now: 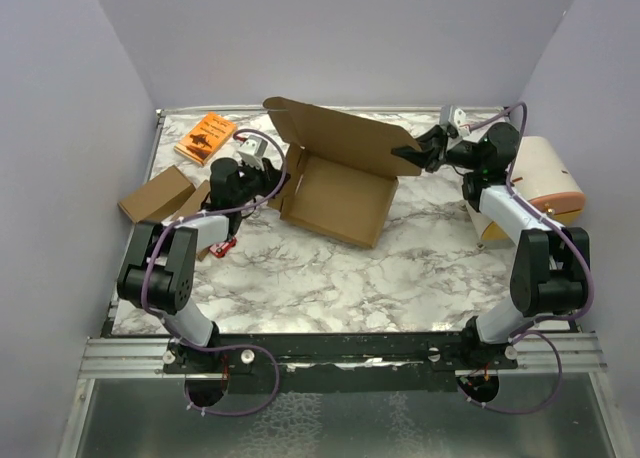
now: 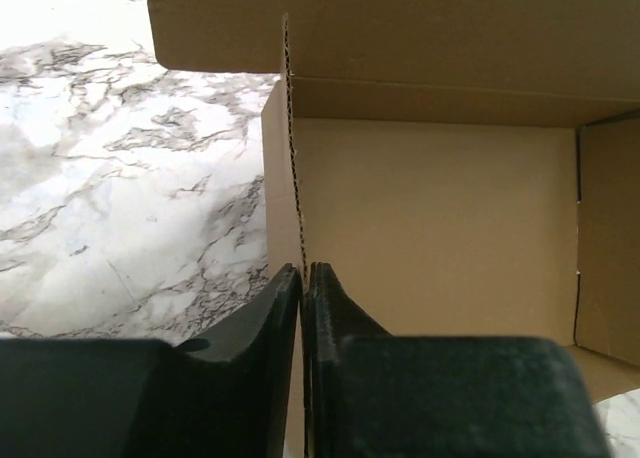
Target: Fold the paper box
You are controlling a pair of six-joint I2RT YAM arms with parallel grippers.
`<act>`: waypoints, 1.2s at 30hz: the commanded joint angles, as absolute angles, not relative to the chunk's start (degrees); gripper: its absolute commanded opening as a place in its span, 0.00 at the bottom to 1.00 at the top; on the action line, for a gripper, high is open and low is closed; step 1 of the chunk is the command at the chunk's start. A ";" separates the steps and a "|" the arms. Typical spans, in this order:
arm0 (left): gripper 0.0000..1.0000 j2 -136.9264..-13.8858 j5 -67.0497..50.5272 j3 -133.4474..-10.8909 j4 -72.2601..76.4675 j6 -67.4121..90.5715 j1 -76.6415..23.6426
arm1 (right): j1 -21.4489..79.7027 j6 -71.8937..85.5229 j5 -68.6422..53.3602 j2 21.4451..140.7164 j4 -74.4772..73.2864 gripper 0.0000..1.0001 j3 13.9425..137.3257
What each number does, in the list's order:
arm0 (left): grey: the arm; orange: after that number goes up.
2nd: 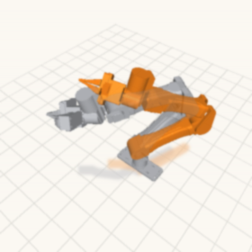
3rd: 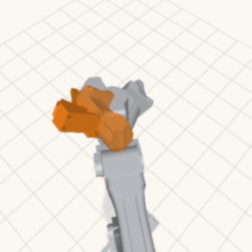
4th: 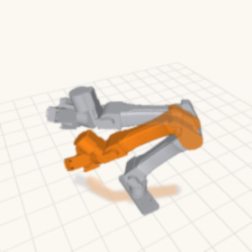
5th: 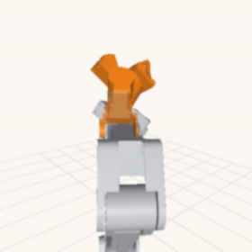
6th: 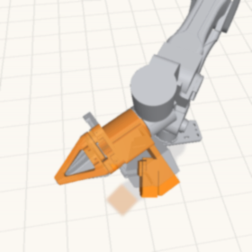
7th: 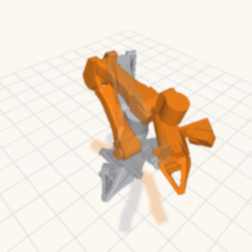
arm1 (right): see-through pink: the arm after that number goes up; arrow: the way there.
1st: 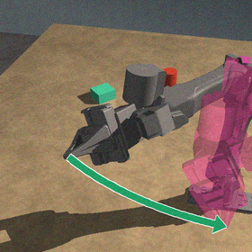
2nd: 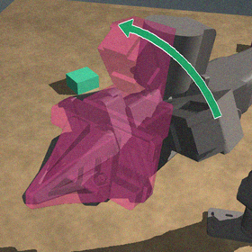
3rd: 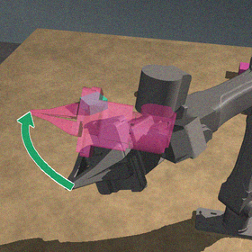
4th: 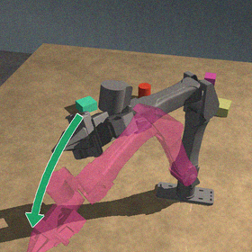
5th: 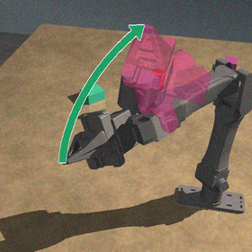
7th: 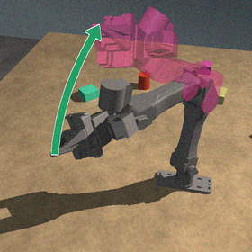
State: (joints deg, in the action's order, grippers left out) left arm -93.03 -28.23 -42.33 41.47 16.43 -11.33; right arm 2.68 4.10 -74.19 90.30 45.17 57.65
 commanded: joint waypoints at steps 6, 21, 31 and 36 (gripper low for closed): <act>0.35 -95.27 -34.01 -46.32 38.54 21.25 -11.77 | 3.52 0.69 -72.76 89.59 41.24 0.01 56.79; 0.59 -101.36 -42.68 -45.26 46.98 36.08 -4.92 | 3.51 -0.39 -72.52 89.64 39.58 0.01 56.70; 0.66 -101.45 -50.13 -42.17 57.05 46.01 -3.09 | 3.43 -1.70 -71.89 89.66 37.90 0.01 57.04; 0.85 -103.91 -54.01 -40.54 67.23 54.90 -2.46 | 3.43 -2.14 -71.81 89.73 37.21 0.01 57.04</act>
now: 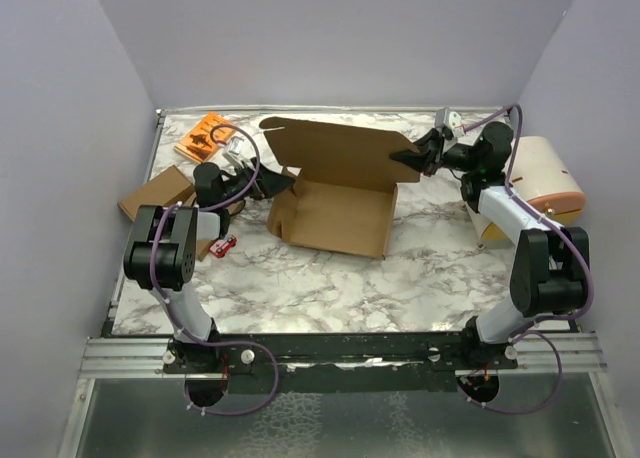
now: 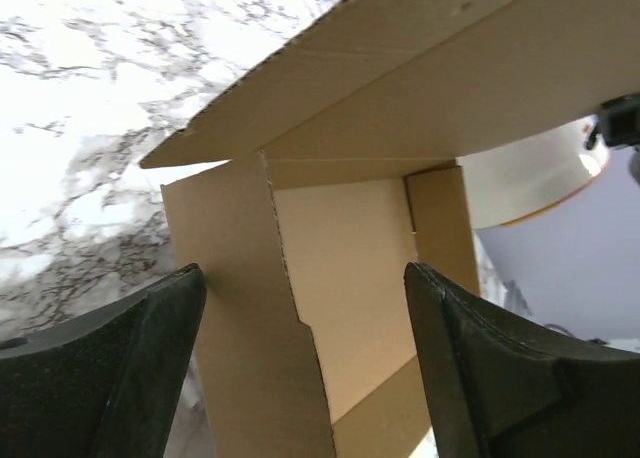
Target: Fold the paper box
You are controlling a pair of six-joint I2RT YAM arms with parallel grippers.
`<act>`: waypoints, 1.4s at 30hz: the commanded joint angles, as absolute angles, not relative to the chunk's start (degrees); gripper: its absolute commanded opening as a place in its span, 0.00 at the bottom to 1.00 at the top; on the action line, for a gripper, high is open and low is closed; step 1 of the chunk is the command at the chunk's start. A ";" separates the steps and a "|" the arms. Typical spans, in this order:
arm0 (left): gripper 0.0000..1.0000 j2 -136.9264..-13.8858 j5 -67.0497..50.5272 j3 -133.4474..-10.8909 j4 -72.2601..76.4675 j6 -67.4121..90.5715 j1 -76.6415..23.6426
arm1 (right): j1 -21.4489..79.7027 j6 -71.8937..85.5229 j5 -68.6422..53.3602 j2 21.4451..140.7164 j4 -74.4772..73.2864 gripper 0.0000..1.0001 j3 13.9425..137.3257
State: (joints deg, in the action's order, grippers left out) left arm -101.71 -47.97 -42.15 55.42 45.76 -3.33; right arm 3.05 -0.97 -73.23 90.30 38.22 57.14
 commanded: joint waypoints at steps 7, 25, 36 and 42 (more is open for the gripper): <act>0.86 -108.38 -55.10 -39.47 78.03 65.69 -0.18 | 3.42 -2.59 -71.71 89.66 36.67 0.01 57.13; 0.40 -117.04 -54.23 -38.94 100.89 85.14 0.26 | 3.43 -3.52 -71.47 89.94 34.90 0.01 57.56; 0.00 -118.80 -54.92 -39.64 95.04 82.45 0.26 | 3.43 -3.62 -71.57 89.74 34.72 0.01 57.66; 0.00 -112.04 -53.64 -39.95 69.77 64.86 0.13 | 3.43 -3.59 -71.65 89.80 34.82 0.01 57.66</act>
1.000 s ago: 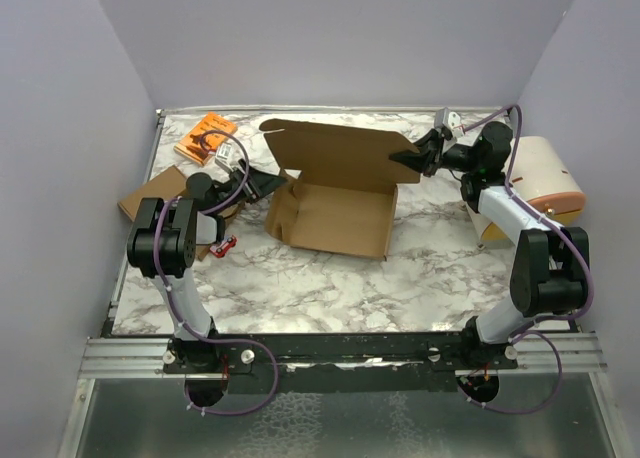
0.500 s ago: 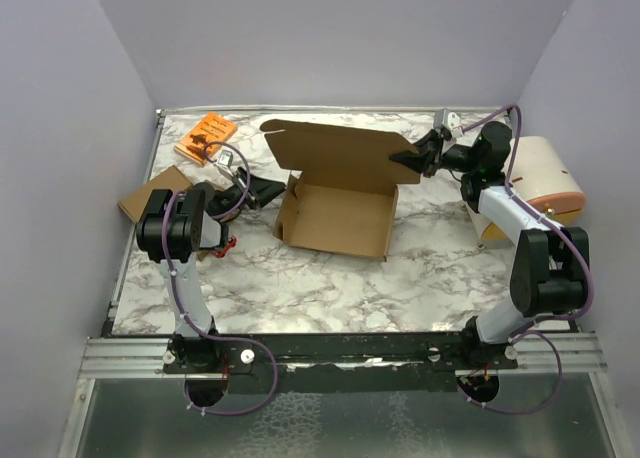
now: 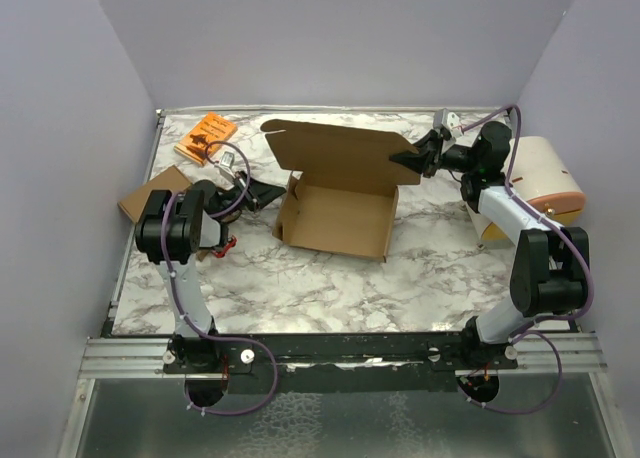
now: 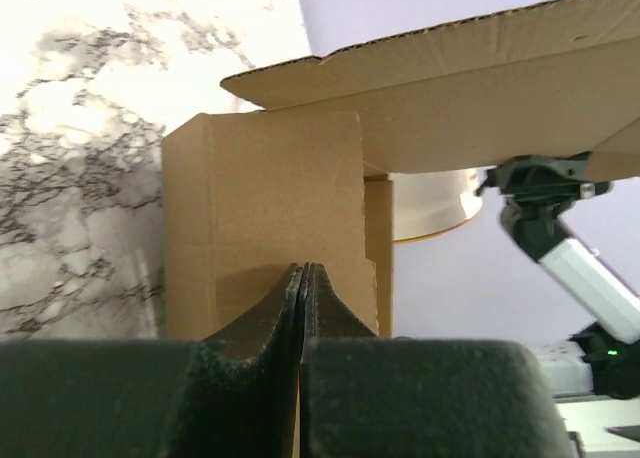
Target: Fold the paper box
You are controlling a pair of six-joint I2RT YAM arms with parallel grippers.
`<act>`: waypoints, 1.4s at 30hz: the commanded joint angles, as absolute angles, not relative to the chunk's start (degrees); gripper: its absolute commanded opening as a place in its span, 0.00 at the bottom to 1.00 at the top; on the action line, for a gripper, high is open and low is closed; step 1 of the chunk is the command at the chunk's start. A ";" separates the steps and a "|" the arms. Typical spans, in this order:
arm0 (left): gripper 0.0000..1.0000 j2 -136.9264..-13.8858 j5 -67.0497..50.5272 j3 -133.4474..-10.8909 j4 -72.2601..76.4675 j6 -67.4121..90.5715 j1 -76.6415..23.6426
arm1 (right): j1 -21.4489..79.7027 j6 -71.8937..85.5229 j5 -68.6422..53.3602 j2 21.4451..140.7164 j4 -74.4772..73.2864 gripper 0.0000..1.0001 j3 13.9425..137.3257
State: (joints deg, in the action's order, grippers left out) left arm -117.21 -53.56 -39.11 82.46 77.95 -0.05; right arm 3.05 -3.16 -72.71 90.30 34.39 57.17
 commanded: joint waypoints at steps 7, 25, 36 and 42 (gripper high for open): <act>0.25 -108.11 -50.85 -41.94 51.76 52.87 -0.45 | 3.43 -3.52 -71.80 89.74 34.94 0.01 57.74; 0.49 -111.11 -56.20 -41.47 62.72 60.38 -3.01 | 3.42 -3.11 -72.20 89.93 35.25 0.01 57.52; 0.49 -109.22 -51.47 -44.16 44.41 48.30 -6.67 | 3.43 -2.67 -72.51 90.30 35.77 0.01 57.22; 0.49 -107.84 -48.04 -46.19 36.71 44.04 -8.83 | 3.43 -2.87 -72.54 90.14 35.98 0.01 56.80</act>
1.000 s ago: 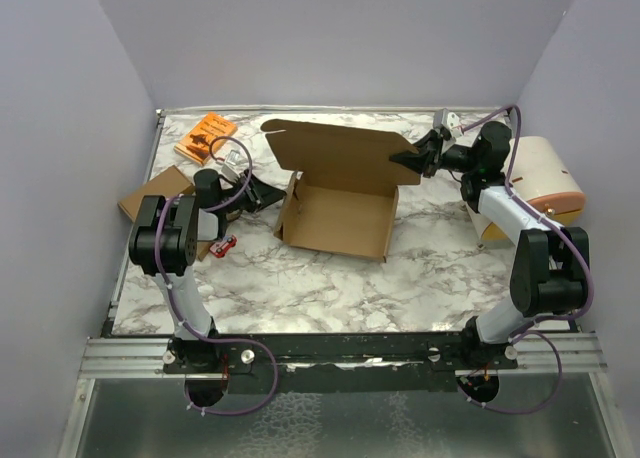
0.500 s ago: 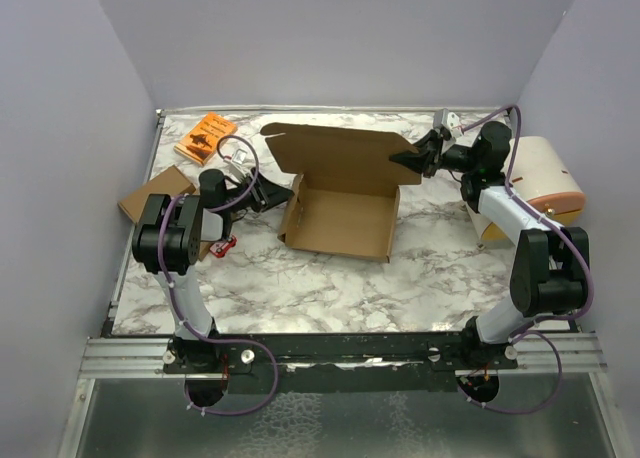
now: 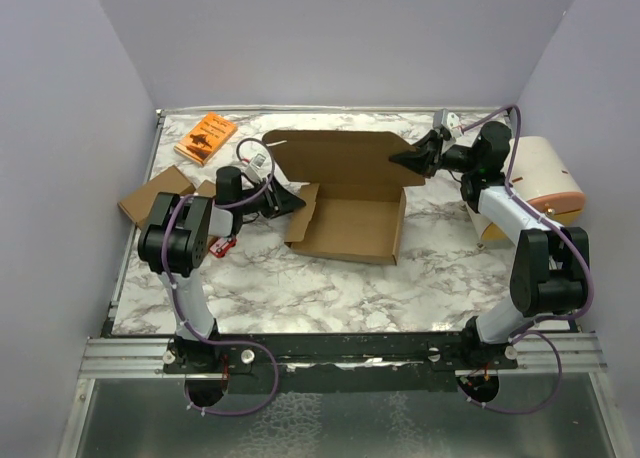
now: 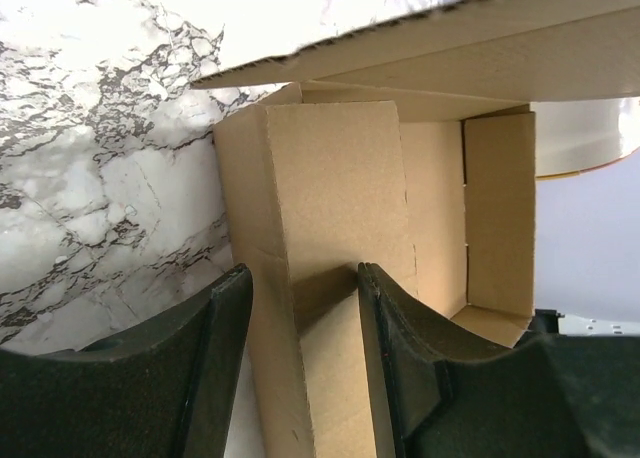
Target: Fold the paper box
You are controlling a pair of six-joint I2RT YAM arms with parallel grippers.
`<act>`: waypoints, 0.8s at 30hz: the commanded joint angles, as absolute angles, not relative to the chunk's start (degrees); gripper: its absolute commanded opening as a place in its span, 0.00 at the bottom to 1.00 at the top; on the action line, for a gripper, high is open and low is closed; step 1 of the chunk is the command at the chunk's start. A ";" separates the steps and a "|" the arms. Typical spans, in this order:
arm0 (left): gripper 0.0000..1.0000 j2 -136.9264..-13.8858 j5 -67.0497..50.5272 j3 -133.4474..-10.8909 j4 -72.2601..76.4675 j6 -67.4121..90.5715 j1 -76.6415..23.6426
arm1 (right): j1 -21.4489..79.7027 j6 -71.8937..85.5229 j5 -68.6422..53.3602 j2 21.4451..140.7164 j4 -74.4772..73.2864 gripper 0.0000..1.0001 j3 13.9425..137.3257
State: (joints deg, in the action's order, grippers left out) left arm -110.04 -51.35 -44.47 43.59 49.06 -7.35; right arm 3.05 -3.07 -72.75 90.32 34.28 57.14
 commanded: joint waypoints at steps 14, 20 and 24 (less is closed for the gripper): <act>0.52 -102.76 -35.42 -50.22 16.25 36.50 -13.10 | 3.52 -2.44 -73.05 89.63 36.69 0.01 56.38; 0.55 -99.80 -32.99 -49.01 15.93 36.62 -13.69 | 3.51 -2.33 -73.04 89.66 36.82 0.01 56.34; 0.59 -100.28 -37.27 -47.97 20.35 39.28 -13.71 | 3.52 -2.27 -73.04 89.69 36.85 0.01 56.34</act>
